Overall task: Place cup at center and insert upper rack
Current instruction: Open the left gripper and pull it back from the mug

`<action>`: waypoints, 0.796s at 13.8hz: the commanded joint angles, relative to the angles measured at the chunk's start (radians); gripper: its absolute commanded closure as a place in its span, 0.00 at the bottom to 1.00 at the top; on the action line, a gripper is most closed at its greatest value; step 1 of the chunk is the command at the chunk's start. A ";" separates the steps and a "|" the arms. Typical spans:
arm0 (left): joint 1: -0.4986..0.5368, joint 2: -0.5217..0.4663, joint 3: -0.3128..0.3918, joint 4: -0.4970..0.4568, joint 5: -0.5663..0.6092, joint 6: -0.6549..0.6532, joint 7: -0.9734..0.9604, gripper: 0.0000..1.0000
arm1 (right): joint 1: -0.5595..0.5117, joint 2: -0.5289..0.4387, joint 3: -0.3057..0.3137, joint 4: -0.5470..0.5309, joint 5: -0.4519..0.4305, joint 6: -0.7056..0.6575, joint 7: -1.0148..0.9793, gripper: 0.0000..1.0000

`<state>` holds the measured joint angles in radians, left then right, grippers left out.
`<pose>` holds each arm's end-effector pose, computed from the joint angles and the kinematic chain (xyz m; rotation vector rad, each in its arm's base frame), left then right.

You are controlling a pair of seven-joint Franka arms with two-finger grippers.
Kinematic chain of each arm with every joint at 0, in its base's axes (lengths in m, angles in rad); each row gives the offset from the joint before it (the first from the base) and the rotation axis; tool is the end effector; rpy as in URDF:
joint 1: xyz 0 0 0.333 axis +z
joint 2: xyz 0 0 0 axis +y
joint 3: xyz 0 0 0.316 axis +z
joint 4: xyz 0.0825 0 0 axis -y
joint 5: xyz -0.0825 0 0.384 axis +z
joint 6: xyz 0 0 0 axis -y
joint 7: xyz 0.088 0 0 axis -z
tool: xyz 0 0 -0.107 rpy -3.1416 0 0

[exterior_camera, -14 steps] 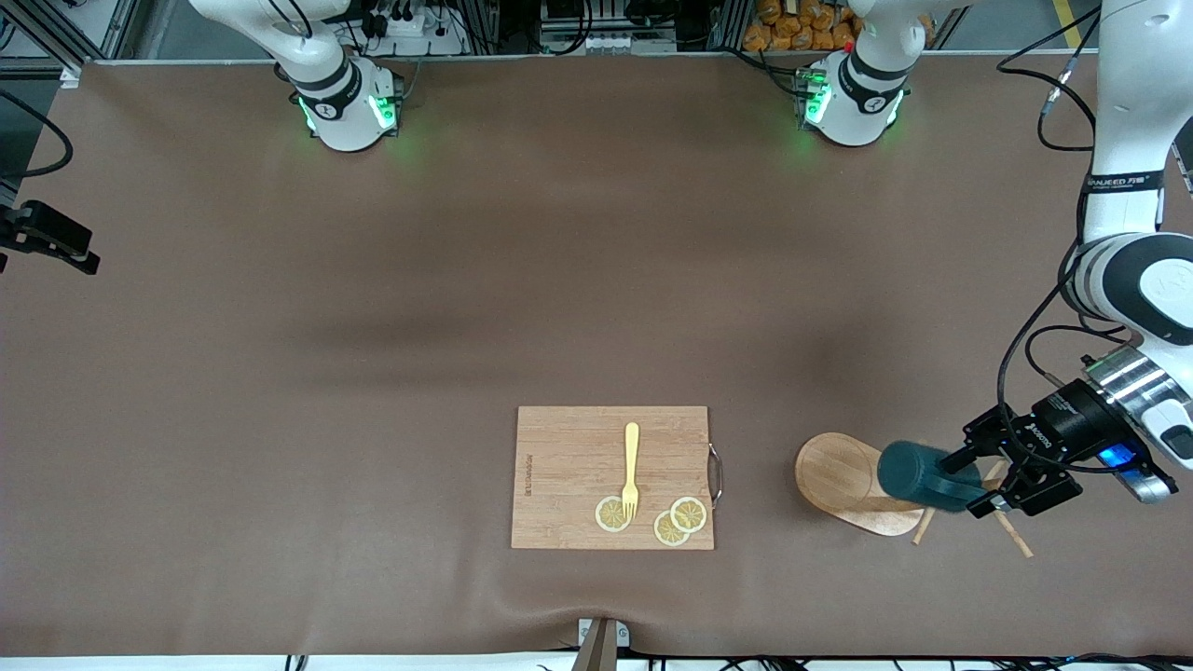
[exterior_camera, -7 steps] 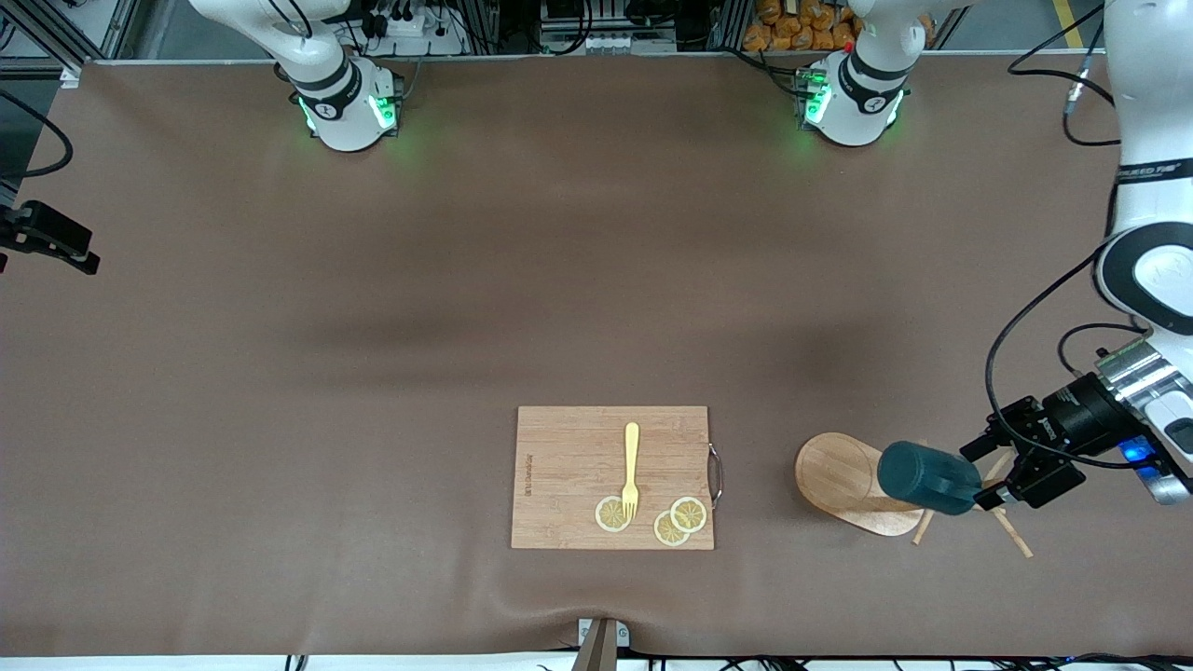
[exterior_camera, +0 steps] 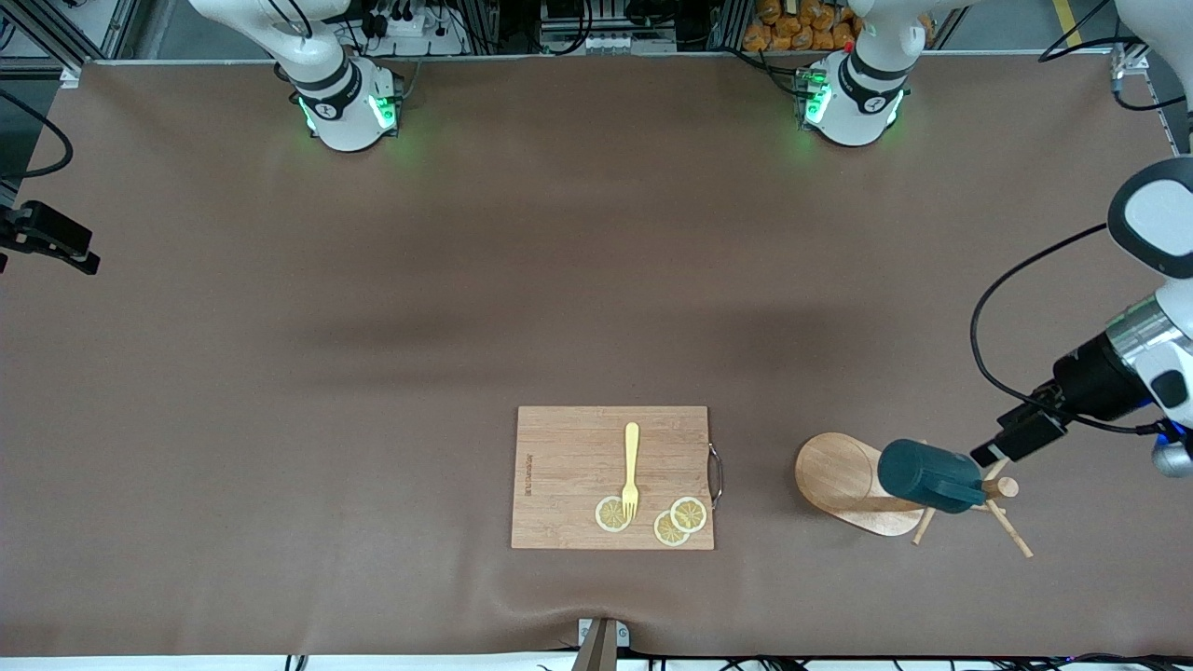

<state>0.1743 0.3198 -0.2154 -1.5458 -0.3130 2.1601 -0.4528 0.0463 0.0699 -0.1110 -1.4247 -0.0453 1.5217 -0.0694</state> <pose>0.6834 -0.0216 0.5046 2.6079 0.7620 0.2794 0.5703 -0.0394 0.6498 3.0867 0.0034 0.0369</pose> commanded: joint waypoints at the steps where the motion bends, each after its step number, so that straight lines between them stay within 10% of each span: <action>1: 0.005 -0.062 -0.016 -0.020 0.104 -0.084 0.014 0.00 | -0.011 0.010 0.007 0.020 0.005 -0.012 0.008 0.00; 11: 0.007 -0.202 -0.053 -0.017 0.296 -0.425 0.287 0.00 | -0.011 0.004 0.008 0.023 0.048 -0.017 0.008 0.00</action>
<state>0.1788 0.1553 -0.2383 -1.5462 -0.0653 1.7755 -0.1926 0.0463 0.0699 -0.1099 -1.4227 -0.0315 1.5216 -0.0694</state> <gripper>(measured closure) 0.000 0.000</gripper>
